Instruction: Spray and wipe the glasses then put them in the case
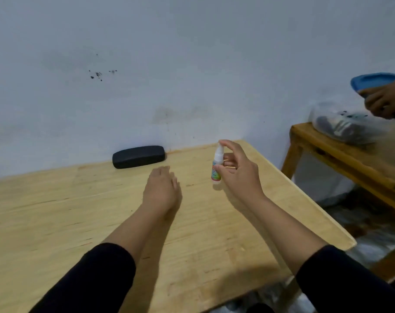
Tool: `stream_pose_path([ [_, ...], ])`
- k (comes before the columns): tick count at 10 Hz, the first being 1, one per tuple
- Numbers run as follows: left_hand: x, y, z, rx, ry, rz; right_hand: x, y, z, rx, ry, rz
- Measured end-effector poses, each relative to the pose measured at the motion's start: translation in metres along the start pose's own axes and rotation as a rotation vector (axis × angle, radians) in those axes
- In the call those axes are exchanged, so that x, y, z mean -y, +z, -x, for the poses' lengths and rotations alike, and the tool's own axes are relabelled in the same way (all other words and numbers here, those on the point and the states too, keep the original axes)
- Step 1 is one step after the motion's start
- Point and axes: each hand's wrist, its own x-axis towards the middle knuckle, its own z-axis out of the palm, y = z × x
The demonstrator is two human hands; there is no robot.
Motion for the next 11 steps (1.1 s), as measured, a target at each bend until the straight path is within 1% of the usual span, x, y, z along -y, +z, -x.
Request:
stream_pose_path([
  [2, 0.037, 0.0, -0.02, 0.017, -0.068, -0.061, -0.002, 0.054, -0.047, 0.087, 0.029, 0.013],
  [5, 0.044, 0.007, -0.023, -0.024, -0.067, -0.12, -0.01, 0.116, -0.117, 0.111, 0.029, 0.06],
  [7, 0.045, 0.01, -0.026, -0.027, -0.079, -0.132, -0.019, 0.138, -0.138, 0.152, -0.003, 0.101],
  [9, 0.046, 0.012, -0.027, -0.036, -0.077, -0.136, -0.032, 0.147, -0.142, 0.17, -0.017, 0.153],
  [11, 0.048, 0.013, -0.025, -0.036, -0.071, -0.099, -0.035, 0.149, -0.143, 0.184, -0.018, 0.149],
])
